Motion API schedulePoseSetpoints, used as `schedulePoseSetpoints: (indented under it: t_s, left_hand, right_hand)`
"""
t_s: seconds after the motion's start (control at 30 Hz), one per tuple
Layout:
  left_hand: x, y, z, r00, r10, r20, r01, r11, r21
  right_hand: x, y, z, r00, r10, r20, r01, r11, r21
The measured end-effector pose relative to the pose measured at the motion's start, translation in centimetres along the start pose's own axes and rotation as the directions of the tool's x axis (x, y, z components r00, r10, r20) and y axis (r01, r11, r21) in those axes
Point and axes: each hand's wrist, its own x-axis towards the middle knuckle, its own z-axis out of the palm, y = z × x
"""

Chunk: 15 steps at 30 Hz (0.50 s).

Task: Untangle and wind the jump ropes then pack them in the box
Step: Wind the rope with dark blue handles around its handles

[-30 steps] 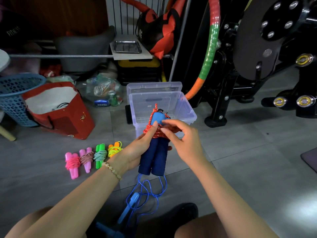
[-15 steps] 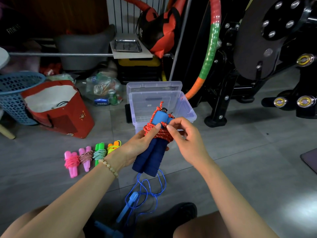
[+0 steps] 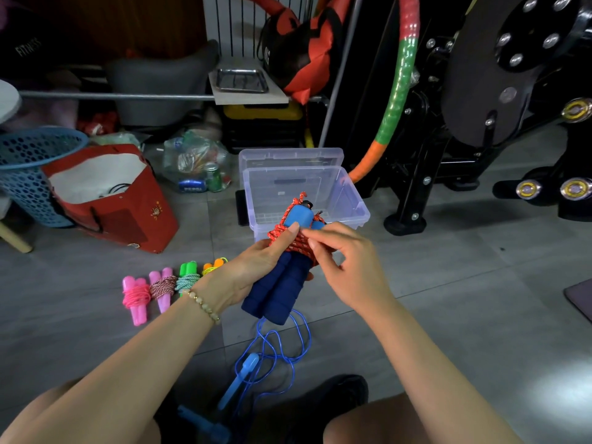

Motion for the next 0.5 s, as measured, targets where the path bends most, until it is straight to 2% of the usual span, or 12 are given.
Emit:
schedulePoseSetpoints:
  t_s: [0.07, 0.17, 0.27, 0.37, 0.5]
  left_hand:
    - [-0.16, 0.01, -0.07, 1.0, -0.014, 0.003, 0.014, 1.0, 0.022]
    - [-0.26, 0.01, -0.07, 1.0, -0.029, -0.002, 0.029, 0.999, 0.017]
    - [-0.21, 0.16, -0.16, 0.998, -0.054, -0.02, 0.054, 0.999, 0.005]
    - [-0.22, 0.1, -0.19, 0.996, -0.077, -0.034, 0.076, 0.997, -0.035]
    - [-0.26, 0.04, -0.11, 0.996, -0.076, -0.042, 0.074, 0.996, -0.056]
  right_hand:
    - [-0.1, 0.06, 0.39, 1.0, -0.002, -0.008, 0.002, 0.999, -0.048]
    - [-0.11, -0.01, 0.35, 0.999, 0.003, -0.042, -0.004, 1.0, -0.013]
    - [-0.26, -0.06, 0.48, 0.999, -0.029, 0.033, 0.03, 0.998, -0.054]
    - [-0.05, 0.19, 0.68, 0.999, -0.038, 0.025, 0.039, 0.998, -0.044]
    - [0.0, 0.01, 1.19, 0.987, -0.157, -0.018, 0.147, 0.956, -0.254]
